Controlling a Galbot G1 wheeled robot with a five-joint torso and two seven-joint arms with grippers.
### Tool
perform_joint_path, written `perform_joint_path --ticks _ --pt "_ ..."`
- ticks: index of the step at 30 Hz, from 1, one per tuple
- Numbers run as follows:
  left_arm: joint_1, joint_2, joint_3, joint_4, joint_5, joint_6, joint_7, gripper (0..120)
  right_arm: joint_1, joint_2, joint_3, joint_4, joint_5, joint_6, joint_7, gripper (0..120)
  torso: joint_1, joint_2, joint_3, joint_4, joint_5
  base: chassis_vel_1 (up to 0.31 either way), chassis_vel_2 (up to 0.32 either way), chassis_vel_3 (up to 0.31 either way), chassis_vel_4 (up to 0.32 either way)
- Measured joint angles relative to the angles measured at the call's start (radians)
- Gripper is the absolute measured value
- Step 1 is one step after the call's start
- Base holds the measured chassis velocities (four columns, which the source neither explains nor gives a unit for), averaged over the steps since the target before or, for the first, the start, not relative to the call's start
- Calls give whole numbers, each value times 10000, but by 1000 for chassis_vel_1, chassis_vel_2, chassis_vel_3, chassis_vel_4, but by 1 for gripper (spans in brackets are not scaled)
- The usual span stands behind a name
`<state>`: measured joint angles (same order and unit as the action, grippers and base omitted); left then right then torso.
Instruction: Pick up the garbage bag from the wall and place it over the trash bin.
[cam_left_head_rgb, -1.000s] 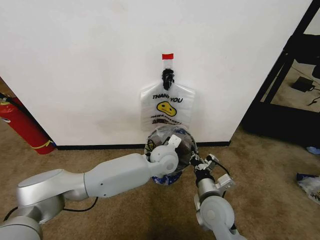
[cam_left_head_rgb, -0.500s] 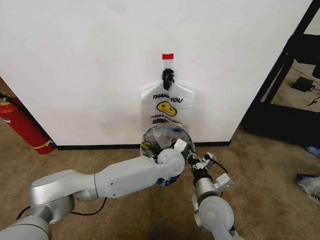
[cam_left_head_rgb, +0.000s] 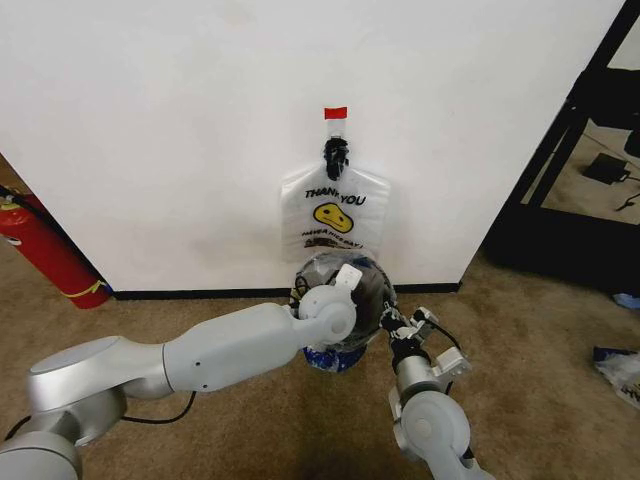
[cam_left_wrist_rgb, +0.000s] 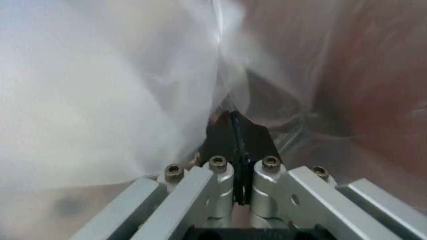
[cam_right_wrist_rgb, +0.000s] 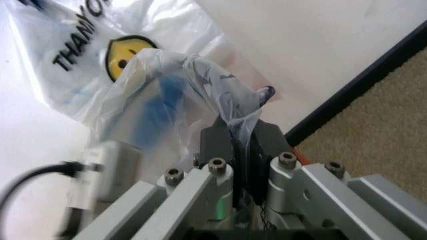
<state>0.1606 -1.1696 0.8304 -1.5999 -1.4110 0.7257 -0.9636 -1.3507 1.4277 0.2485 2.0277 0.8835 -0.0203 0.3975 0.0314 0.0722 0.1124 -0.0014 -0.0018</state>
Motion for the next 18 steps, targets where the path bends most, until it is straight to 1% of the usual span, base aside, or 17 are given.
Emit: perform_joint_path --ticks 4,5,10,18 --pt "151 -384 107 684 313 -82 250 0 -114 -45 -41 164 1 -11 -1 1 0 0 0 -2 0 0 0 0 0" --pt "151 -384 107 684 313 -82 250 0 -114 -45 -41 164 1 -11 -1 1 0 0 0 -2 0 0 0 0 0" --pt "209 -690 128 1333 902 -478 774 0 -282 -100 -90 335 1 -11 -53 1 0 0 0 -3 0 0 0 0 0" --pt "436 -866 145 1466 1014 -572 934 0 -246 -91 -141 378 71 -49 -46 1 0 0 0 0 1 0 0 0 0"
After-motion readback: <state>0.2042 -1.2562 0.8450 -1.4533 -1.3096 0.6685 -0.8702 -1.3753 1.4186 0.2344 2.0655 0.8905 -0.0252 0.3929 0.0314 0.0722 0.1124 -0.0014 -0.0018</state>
